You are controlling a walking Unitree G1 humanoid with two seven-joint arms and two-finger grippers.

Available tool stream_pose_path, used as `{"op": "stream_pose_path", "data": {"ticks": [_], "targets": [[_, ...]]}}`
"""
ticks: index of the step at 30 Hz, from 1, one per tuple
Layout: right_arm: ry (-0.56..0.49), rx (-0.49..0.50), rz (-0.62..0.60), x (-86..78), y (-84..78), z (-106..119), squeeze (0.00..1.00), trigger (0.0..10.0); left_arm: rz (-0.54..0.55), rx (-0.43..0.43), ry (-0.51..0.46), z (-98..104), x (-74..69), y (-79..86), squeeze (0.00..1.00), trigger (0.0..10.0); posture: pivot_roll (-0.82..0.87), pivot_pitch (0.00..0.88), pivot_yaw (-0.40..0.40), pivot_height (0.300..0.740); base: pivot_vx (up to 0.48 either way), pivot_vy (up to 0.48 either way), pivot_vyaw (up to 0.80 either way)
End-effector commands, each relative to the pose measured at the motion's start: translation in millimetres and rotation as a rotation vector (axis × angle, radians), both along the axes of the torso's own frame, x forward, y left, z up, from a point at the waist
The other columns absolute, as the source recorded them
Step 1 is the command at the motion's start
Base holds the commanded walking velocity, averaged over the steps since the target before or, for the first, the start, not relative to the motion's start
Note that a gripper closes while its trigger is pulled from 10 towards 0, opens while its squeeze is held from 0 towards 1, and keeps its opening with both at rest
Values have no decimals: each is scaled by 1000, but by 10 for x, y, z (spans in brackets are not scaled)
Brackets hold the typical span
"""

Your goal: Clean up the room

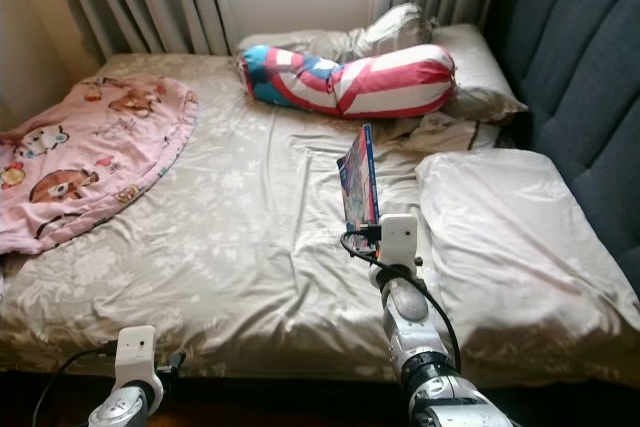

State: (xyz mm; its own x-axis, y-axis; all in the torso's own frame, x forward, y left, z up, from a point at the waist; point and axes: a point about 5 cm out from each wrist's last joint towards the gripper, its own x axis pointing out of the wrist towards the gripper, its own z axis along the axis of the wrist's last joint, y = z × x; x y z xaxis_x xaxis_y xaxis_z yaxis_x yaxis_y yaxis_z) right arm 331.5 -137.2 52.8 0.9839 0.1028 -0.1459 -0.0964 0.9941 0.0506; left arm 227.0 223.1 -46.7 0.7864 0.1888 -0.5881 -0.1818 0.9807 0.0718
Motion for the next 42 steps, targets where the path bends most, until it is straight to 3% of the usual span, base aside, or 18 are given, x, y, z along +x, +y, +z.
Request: {"op": "stream_pose_path", "data": {"ticks": [1,12,30,42], "targets": [[-47,0,11,63,39,110,0,10000,2,-7,22,-26,-29,3,0,10000,-6,34,-9,740,322,0,0],[-48,-14,18,60,48,108,0,10000,-1,-7,19,-22,-20,-8,0,10000,-8,35,-10,740,320,0,0],[-32,31,48,35,116,73,0,10000,-13,-14,11,-17,-5,-41,0,10000,-12,36,-10,740,0,0,0],[7,37,-11,39,59,38,0,10000,-19,-15,11,-16,1,-49,0,10000,-11,35,-9,740,0,0,0]]}}
